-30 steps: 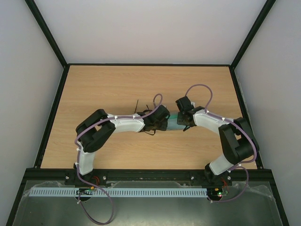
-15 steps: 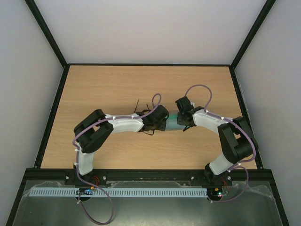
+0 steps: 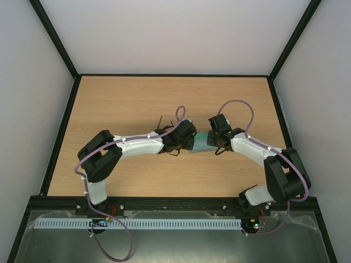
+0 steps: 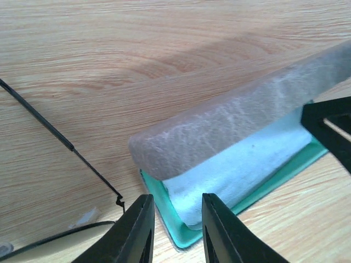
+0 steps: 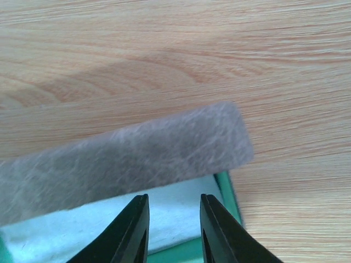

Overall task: Organize the sunglasses
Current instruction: Place the glasses cleaning cloth in the sunglasses case.

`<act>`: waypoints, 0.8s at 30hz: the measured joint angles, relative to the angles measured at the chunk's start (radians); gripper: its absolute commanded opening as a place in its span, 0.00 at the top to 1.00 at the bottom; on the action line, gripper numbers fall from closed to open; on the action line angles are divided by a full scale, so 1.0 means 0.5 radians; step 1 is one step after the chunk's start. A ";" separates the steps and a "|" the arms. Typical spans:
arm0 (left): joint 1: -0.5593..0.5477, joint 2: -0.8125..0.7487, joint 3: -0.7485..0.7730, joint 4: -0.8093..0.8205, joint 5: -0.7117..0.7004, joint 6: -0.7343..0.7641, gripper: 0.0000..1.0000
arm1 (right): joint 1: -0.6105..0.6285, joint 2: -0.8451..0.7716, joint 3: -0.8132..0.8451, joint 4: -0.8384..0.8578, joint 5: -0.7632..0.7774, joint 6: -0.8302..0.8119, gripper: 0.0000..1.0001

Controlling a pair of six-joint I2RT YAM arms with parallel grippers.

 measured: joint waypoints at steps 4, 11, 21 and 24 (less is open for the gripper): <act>-0.034 -0.032 0.000 0.002 0.001 -0.012 0.83 | 0.004 -0.048 -0.067 0.084 -0.113 0.011 0.79; -0.140 -0.018 0.000 0.040 0.031 -0.055 0.93 | 0.031 0.007 -0.128 0.249 -0.246 0.059 0.84; -0.157 0.225 0.001 0.174 0.021 -0.095 0.96 | 0.056 0.136 -0.166 0.381 -0.210 0.133 0.86; -0.131 0.240 0.001 0.202 0.021 -0.098 0.96 | 0.057 0.153 -0.175 0.388 -0.174 0.150 0.86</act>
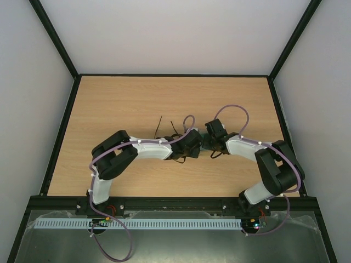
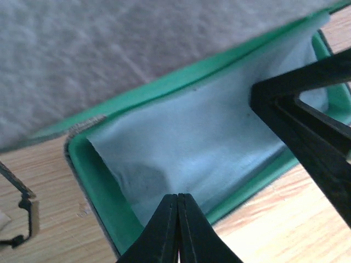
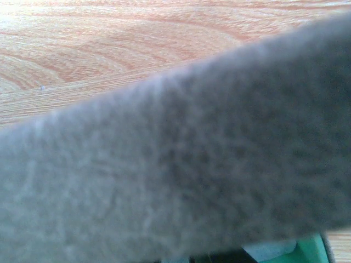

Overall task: Organize the sunglasses
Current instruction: Place the glasses cleaning cloth in the sunglasses case, then fold the sunglasses at the center of the board.

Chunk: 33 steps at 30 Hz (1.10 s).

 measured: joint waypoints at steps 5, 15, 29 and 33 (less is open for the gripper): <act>0.047 0.024 -0.001 0.015 -0.011 0.001 0.96 | 0.008 0.004 0.000 -0.001 0.057 0.010 0.85; 0.082 -0.040 -0.057 0.033 -0.022 0.021 0.90 | 0.009 -0.098 -0.011 -0.030 0.087 0.011 0.79; 0.237 -0.874 -0.303 -0.089 -0.011 0.049 0.56 | 0.018 -0.645 0.065 -0.261 -0.158 -0.018 0.52; 0.625 -0.885 -0.316 -0.098 -0.048 0.077 0.56 | 0.057 -0.645 0.124 -0.306 -0.240 -0.039 0.44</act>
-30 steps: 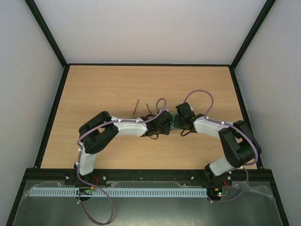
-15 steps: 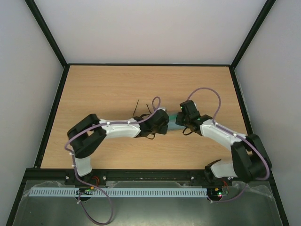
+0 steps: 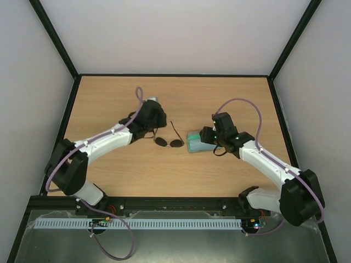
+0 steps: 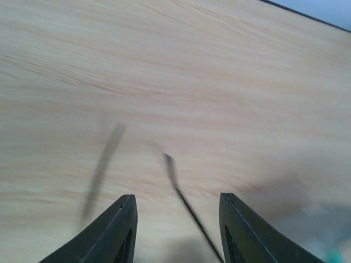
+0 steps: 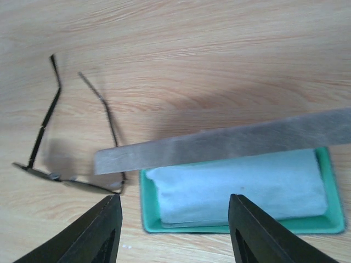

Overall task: Organize the sunglasses
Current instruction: Fold the sunglasses at the center of the board.

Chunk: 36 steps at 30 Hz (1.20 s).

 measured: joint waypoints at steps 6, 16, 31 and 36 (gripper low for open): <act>0.346 0.216 0.001 0.004 0.017 0.039 0.57 | 0.143 0.166 0.215 -0.024 -0.122 -0.040 0.44; 0.449 -0.074 -0.500 0.063 0.092 0.040 0.61 | 0.356 0.890 0.659 0.033 -0.189 -0.108 0.42; 0.220 -0.498 -1.121 0.374 0.300 -0.171 0.72 | 0.389 1.401 1.080 -0.073 0.089 -0.176 0.42; 0.159 -0.390 -1.121 0.484 0.318 -0.206 0.72 | 0.447 1.401 1.068 -0.091 0.133 -0.180 0.42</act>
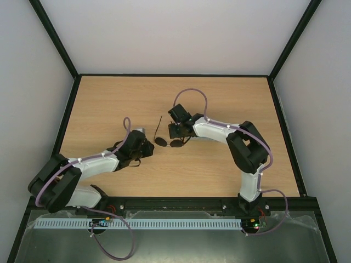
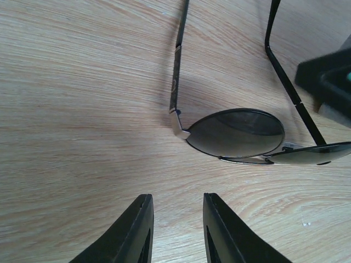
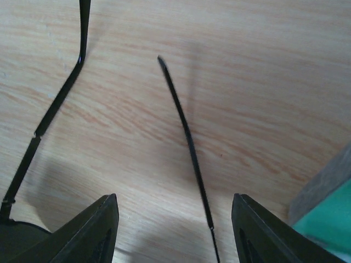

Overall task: Organize the sunglasses
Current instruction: Fold the sunglasses at the center of the board.

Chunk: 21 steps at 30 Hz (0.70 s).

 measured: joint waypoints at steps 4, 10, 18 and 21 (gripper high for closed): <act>-0.006 0.003 0.000 0.034 0.001 -0.012 0.72 | 0.050 -0.021 -0.125 0.027 0.030 0.009 0.42; -0.009 0.002 0.000 0.048 -0.002 -0.014 0.72 | 0.077 -0.269 -0.445 0.056 0.096 0.058 0.42; -0.014 0.001 0.000 0.047 -0.007 -0.014 0.72 | 0.076 -0.614 -0.509 0.063 0.148 0.092 0.37; -0.027 -0.008 0.000 0.047 -0.011 -0.019 0.72 | 0.076 -0.653 -0.531 0.066 0.139 0.092 0.40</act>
